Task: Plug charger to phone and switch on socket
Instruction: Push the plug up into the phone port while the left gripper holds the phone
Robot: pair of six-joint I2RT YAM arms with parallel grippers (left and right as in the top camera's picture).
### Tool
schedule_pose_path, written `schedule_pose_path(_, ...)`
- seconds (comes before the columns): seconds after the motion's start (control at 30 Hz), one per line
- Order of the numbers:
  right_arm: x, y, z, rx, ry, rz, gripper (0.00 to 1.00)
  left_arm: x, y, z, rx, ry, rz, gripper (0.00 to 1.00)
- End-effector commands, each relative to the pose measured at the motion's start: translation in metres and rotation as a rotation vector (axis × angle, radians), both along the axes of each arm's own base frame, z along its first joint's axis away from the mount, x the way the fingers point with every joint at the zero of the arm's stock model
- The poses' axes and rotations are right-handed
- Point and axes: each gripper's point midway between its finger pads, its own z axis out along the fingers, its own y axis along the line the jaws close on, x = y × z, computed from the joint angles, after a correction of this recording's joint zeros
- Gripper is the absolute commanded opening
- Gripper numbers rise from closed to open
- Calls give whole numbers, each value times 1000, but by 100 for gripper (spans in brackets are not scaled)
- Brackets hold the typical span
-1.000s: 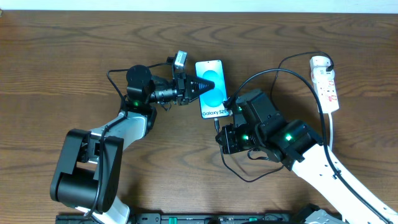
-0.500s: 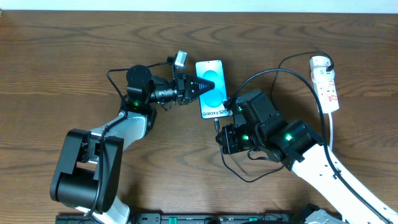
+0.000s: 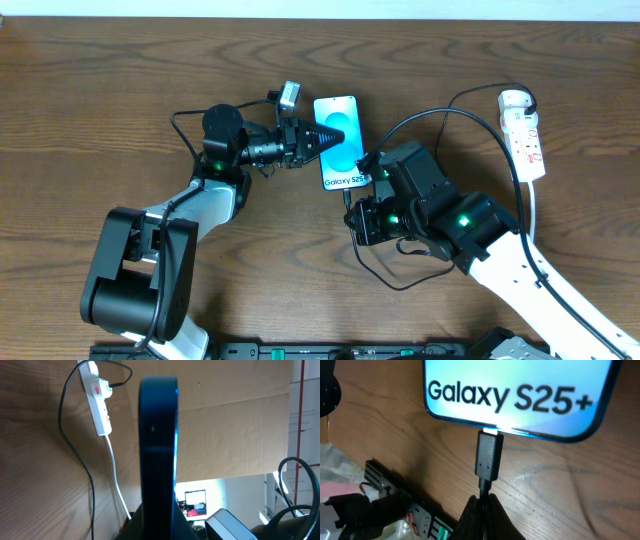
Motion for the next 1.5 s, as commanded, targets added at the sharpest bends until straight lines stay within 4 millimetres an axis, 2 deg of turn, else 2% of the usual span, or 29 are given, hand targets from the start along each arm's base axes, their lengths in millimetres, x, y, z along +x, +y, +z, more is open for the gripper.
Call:
schedule_pose_path(0.0, 7, -1, 0, -31, -60, 22, 1, -6, -2, 14, -9, -65, -44, 8)
schedule_pose_path(0.43, 22, -10, -1, -83, -122, -32, 1, -13, -3, 14, -6, -83, -84, 7)
schedule_pose_path(0.6, 22, -10, -1, -86, -126, -35, 5, -14, -3, 14, -6, -83, -87, 7)
schedule_pose_path(0.77, 26, -9, 3, -78, -144, -34, 14, -14, -3, 14, -6, -83, -87, 7)
schedule_pose_path(0.9, 27, -8, 21, -73, -194, -1, 17, -13, -3, 14, -6, -83, -87, 7)
schedule_pose_path(1.03, 25, -12, 52, -61, -246, 12, 24, -11, -2, 14, -7, -82, -73, 7)
schedule_pose_path(1.17, 19, -25, 73, -84, -272, -12, 35, -2, -2, 14, -8, -73, -20, 7)
schedule_pose_path(1.23, 15, -31, 73, -99, -268, -21, 39, 3, -1, 15, -12, -49, 9, 7)
schedule_pose_path(1.37, 9, -46, 60, -168, -205, -94, 39, 12, 1, 14, -14, -29, 62, 7)
schedule_pose_path(1.47, 4, -44, 48, -211, -178, -95, 38, 20, 2, 6, -5, 46, 109, 8)
